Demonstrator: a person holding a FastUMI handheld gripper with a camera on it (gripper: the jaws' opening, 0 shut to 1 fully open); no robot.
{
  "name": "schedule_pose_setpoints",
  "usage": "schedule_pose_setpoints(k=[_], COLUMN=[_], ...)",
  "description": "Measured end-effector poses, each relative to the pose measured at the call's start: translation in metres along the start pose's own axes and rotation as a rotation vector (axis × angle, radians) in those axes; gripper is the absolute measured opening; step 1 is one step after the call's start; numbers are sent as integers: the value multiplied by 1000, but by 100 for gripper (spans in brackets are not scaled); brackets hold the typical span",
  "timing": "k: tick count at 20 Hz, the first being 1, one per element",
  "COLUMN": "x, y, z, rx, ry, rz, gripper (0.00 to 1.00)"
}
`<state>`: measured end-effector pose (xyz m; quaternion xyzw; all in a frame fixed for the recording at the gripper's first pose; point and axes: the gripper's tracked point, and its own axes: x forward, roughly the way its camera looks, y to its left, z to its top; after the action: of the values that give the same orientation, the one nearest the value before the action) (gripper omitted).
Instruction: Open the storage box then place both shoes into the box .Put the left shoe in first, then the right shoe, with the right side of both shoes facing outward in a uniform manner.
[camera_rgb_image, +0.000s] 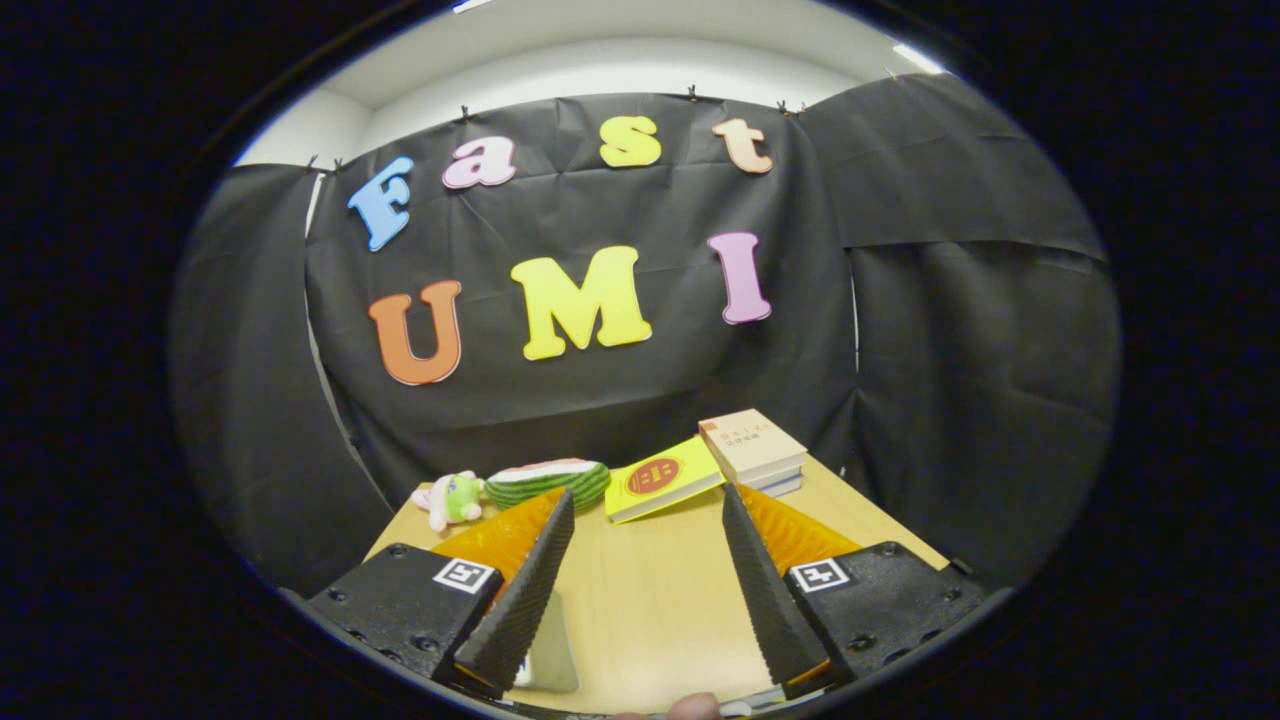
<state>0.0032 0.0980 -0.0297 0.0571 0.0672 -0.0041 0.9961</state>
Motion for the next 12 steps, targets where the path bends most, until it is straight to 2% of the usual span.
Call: schedule_pose_setpoints(k=[12], x=[-3], y=[24], z=[-2], rx=[-41], ry=[-14], rz=[80], gripper=[92])
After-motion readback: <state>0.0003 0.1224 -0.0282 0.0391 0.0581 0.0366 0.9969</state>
